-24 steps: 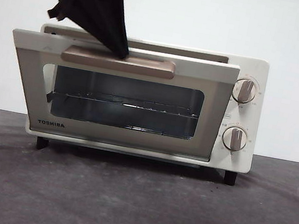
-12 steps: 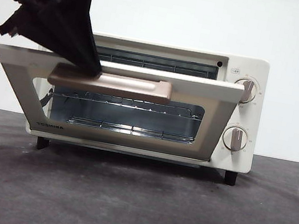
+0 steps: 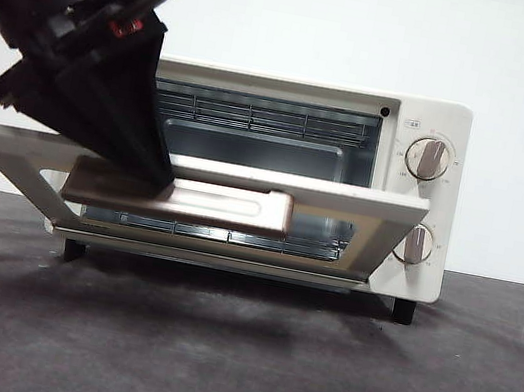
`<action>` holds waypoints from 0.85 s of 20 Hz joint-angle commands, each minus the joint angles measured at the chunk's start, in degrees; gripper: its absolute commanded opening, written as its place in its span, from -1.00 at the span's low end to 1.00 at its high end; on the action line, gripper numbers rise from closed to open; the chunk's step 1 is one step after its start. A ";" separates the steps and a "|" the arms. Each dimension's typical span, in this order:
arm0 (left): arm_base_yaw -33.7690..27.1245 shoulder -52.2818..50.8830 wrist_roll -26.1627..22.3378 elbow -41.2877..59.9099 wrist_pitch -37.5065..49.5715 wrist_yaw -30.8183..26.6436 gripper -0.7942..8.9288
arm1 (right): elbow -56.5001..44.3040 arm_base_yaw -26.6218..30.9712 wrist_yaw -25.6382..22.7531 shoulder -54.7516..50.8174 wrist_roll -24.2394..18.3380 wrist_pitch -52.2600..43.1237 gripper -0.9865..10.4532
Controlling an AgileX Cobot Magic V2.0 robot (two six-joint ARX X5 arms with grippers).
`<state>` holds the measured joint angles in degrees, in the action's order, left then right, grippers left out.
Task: The left arm flap open the oven, the right arm pick bread and place it into oven, the left arm flap close the oven
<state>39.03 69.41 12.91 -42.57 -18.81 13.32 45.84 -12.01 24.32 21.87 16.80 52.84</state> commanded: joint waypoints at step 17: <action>2.25 -8.85 7.21 3.34 2.25 -1.11 -0.80 | 0.85 -0.26 9.40 4.39 2.93 -5.03 -0.55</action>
<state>40.77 60.36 19.49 -37.98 -17.12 11.97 45.84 -12.01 33.39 25.71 18.68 48.45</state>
